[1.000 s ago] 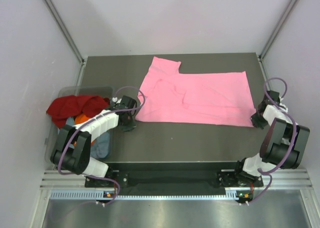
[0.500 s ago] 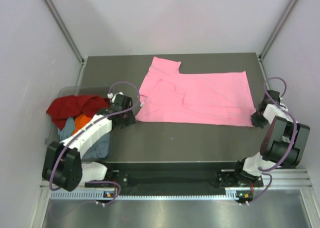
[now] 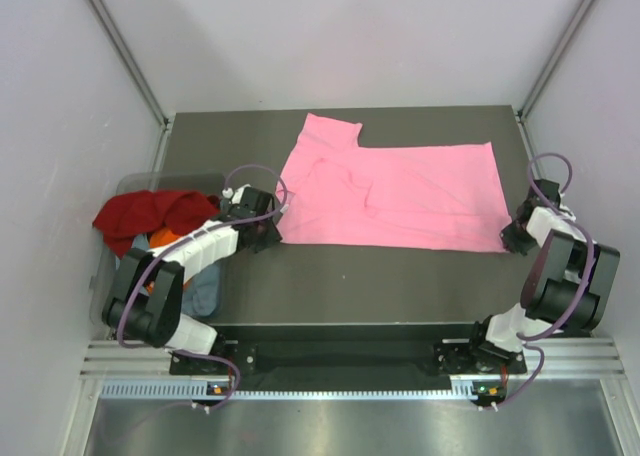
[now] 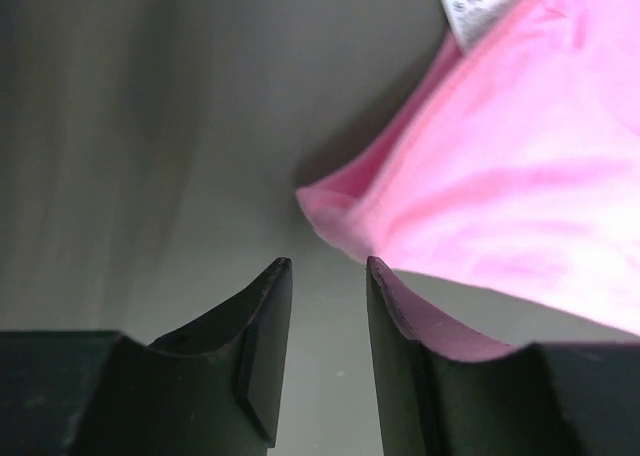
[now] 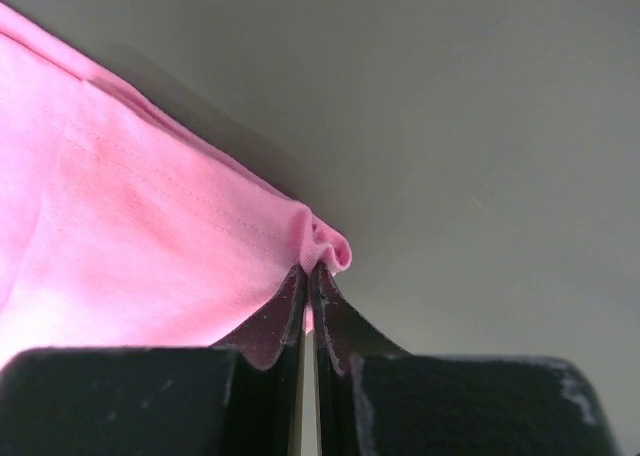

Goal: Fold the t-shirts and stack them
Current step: Fold the tshirt

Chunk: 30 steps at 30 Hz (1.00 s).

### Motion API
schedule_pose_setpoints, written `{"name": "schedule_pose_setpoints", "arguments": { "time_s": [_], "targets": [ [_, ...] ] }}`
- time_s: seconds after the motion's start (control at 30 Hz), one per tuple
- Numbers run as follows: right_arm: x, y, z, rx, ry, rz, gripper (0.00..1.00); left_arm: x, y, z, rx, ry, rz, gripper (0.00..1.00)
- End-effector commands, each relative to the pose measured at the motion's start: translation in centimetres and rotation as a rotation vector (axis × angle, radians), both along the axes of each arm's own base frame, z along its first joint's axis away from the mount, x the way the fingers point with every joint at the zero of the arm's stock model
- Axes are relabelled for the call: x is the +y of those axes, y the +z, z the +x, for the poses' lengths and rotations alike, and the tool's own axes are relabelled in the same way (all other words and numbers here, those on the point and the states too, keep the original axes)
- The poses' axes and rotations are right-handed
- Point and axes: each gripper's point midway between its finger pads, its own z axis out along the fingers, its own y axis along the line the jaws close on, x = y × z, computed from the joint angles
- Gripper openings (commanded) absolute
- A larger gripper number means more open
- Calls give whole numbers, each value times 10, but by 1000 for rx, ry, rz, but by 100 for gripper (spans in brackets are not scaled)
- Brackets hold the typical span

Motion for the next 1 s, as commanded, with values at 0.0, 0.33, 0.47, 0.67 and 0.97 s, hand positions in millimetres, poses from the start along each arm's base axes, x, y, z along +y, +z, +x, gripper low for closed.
{"name": "schedule_pose_setpoints", "arguments": {
  "time_s": [0.0, 0.33, 0.47, 0.67, 0.97],
  "targets": [
    [-8, 6, 14, -37, -2, -7, 0, 5, -1, 20, -25, 50, 42, 40],
    [-12, 4, 16, -30, -7, -22, 0, 15, -32, 14, 64, 60, 121, 17],
    [-13, 7, 17, -33, 0, -27, 0, 19, -30, 12, 81, 60, 144, 0],
    [-17, 19, 11, -6, 0, -51, 0, 24, -21, 2, 87, 62, 161, 0],
    [-16, 31, 0, -2, 18, -78, 0, 26, -12, -27, 110, 25, 155, 0]
  ]
}}
